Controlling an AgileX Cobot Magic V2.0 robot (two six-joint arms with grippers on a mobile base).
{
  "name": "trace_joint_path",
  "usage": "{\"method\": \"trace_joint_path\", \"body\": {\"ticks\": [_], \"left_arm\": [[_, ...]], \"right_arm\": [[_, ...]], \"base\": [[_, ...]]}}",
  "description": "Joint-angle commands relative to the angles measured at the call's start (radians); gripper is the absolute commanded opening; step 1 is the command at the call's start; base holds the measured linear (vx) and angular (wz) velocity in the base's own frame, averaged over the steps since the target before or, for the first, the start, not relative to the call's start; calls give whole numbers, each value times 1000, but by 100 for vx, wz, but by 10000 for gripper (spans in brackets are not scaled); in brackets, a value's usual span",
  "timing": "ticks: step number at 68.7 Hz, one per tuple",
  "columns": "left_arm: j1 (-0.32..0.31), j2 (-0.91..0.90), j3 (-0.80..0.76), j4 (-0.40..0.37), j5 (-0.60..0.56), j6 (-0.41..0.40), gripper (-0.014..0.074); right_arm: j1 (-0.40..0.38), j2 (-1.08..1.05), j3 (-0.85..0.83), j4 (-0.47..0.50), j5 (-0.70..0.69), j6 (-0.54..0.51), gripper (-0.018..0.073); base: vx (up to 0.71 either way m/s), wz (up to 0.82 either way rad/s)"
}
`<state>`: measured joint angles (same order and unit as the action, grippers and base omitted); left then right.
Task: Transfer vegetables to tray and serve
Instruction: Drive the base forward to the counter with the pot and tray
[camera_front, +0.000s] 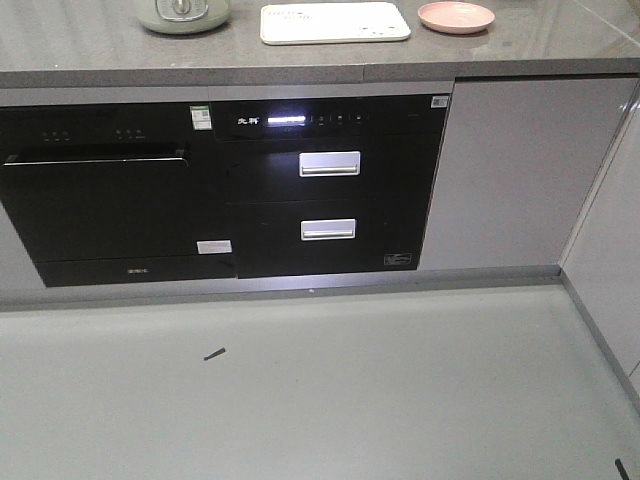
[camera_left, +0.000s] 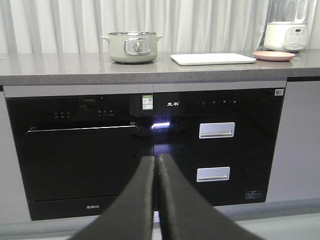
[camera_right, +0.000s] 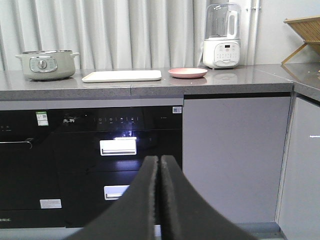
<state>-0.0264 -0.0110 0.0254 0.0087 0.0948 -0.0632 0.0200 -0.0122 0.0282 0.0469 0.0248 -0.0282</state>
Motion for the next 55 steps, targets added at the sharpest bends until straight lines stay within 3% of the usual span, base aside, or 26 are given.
{"method": "trace_joint_path", "body": {"ticks": [1, 55], "left_arm": [[0, -15, 28, -9, -77, -4, -6], [0, -15, 28, -9, -77, -4, -6]], "right_arm": [[0, -5, 16, -8, -77, -4, -6], [0, -5, 16, -8, -77, -4, -6]], "base": [[18, -6], [19, -9]]}}
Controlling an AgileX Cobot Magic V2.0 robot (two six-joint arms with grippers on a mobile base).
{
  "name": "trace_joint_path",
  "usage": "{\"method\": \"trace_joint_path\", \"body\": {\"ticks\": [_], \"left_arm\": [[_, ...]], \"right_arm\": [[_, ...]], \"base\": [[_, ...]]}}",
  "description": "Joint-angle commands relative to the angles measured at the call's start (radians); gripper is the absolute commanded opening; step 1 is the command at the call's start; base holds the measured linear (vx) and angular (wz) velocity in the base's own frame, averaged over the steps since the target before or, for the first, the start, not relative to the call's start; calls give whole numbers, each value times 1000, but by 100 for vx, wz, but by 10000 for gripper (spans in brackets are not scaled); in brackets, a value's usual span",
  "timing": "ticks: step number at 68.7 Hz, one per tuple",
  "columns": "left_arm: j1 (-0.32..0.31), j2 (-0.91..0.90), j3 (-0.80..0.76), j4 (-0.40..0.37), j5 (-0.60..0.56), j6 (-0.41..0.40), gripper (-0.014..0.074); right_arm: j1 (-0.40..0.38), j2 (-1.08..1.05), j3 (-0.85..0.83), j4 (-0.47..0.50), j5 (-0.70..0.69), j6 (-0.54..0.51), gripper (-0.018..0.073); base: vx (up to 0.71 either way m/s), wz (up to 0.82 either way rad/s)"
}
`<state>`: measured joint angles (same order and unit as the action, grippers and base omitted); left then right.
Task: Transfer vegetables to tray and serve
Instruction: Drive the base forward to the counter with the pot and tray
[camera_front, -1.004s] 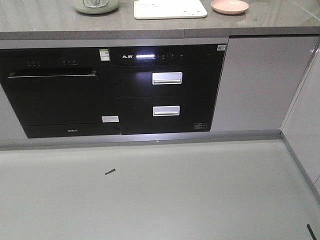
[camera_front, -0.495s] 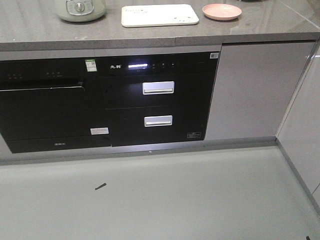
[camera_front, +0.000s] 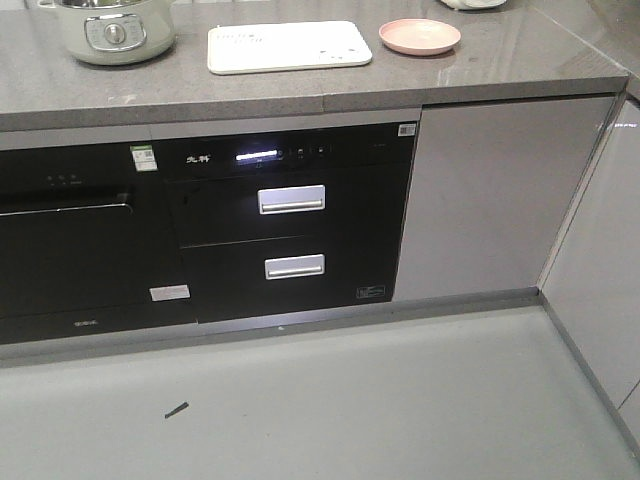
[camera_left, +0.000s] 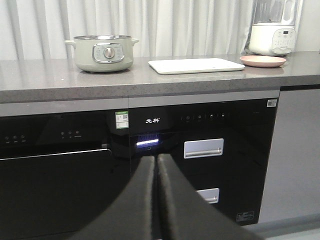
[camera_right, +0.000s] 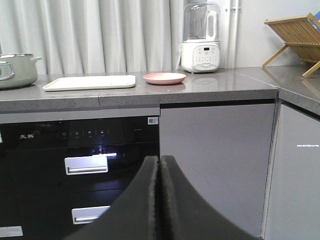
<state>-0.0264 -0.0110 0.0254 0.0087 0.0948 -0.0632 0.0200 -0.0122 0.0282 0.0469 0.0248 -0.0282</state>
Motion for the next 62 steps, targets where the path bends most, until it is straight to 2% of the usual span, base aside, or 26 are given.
{"method": "trace_joint_path", "body": {"ticks": [1, 62], "left_arm": [[0, -15, 28, -9, -77, -4, -6], [0, -15, 28, -9, -77, -4, -6]], "right_arm": [[0, -5, 16, -8, -77, -4, -6], [0, -5, 16, -8, -77, -4, -6]], "base": [[20, -7], [20, 4]]}}
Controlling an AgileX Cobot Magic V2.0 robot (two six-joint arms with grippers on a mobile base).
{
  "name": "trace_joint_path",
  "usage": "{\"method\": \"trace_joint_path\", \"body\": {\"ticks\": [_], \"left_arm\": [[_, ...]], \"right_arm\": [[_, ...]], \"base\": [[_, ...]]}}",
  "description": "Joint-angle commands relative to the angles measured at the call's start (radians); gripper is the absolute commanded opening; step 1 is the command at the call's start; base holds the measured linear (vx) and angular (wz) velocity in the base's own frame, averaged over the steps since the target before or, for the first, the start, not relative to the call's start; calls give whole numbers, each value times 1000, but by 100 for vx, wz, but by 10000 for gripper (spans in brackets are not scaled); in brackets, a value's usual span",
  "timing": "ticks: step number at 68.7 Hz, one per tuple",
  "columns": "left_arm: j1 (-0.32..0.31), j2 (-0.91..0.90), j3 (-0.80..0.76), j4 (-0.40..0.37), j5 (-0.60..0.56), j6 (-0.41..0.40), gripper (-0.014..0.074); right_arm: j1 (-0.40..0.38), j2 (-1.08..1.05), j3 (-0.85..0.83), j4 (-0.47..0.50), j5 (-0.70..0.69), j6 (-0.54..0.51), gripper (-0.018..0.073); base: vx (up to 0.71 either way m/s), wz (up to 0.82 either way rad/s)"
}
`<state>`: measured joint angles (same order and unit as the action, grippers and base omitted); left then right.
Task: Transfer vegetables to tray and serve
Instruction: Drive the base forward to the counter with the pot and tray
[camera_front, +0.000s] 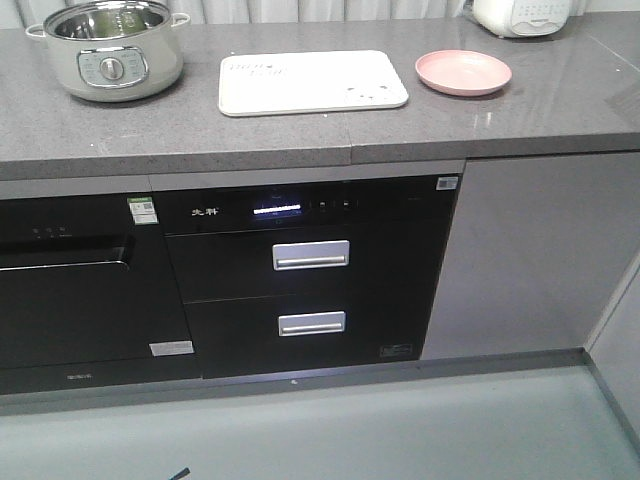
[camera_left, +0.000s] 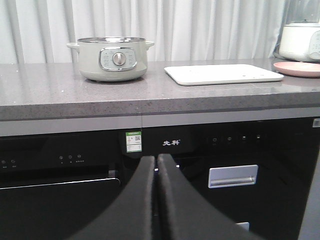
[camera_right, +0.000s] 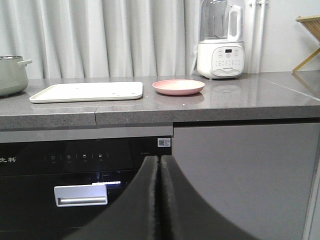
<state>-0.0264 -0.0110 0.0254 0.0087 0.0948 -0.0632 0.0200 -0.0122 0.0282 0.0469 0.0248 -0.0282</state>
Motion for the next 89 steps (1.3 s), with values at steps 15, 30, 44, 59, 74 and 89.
{"method": "trace_joint_path", "body": {"ticks": [15, 30, 44, 59, 74, 89], "left_arm": [[0, -15, 28, -9, -77, -4, -6], [0, -15, 28, -9, -77, -4, -6], [0, -15, 28, -9, -77, -4, -6], [0, -15, 28, -9, -77, -4, -6], [0, -15, 28, -9, -77, -4, -6], [0, -15, 28, -9, -77, -4, -6]], "right_arm": [[0, -5, 16, -8, -77, -4, -6], [0, -5, 16, -8, -77, -4, -6], [0, -5, 16, -8, -77, -7, -6], [0, -5, 16, -8, -77, -7, -6], [0, -5, 16, -8, -77, -7, -6], [0, -5, 16, -8, -77, -7, -6]], "base": [[19, 9], [22, 4], [23, 1], [25, 1], [24, 1], [22, 1]]}}
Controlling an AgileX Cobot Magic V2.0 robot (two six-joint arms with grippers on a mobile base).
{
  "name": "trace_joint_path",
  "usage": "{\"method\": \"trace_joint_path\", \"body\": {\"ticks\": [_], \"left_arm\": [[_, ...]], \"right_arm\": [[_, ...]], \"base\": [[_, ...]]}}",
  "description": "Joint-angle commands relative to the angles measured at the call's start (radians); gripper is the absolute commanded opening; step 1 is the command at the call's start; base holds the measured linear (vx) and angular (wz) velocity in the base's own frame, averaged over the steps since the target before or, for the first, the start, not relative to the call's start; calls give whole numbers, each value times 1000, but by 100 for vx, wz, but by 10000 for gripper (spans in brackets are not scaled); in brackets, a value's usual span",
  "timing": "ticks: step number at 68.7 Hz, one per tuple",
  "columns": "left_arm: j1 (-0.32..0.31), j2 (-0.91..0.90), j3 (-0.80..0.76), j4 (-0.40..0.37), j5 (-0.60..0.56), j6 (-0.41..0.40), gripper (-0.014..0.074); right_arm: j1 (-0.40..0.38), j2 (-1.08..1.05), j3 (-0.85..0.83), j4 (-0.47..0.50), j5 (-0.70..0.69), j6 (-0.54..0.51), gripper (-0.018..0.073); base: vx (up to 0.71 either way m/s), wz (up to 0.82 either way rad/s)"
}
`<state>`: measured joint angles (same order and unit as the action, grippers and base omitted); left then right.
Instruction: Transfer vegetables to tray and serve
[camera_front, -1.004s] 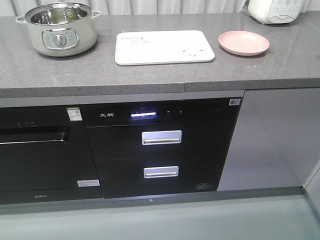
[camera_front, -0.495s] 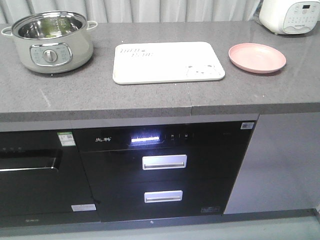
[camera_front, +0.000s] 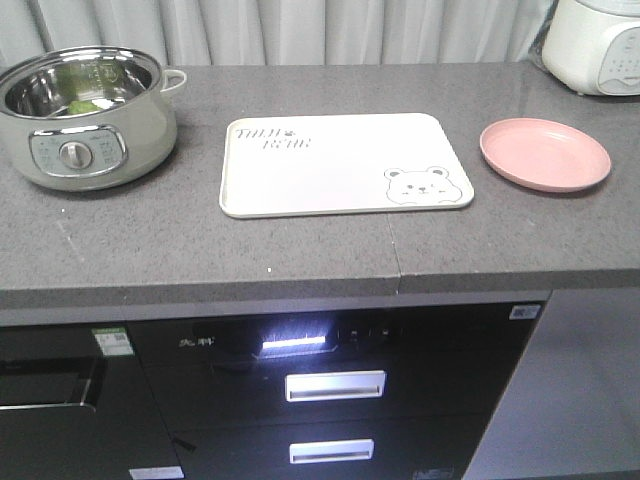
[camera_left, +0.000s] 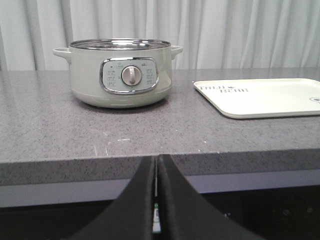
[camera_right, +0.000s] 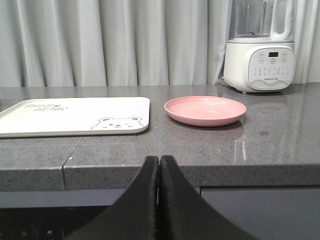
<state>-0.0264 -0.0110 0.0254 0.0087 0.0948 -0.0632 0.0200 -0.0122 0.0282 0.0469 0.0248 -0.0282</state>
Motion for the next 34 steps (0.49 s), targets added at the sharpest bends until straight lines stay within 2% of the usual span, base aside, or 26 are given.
{"method": "trace_joint_path", "body": {"ticks": [1, 34], "left_arm": [[0, -15, 28, -9, -77, -4, -6], [0, -15, 28, -9, -77, -4, -6]], "right_arm": [[0, -5, 16, -8, -77, -7, -6], [0, -5, 16, -8, -77, -7, -6]], "base": [[22, 2], [20, 4]]}}
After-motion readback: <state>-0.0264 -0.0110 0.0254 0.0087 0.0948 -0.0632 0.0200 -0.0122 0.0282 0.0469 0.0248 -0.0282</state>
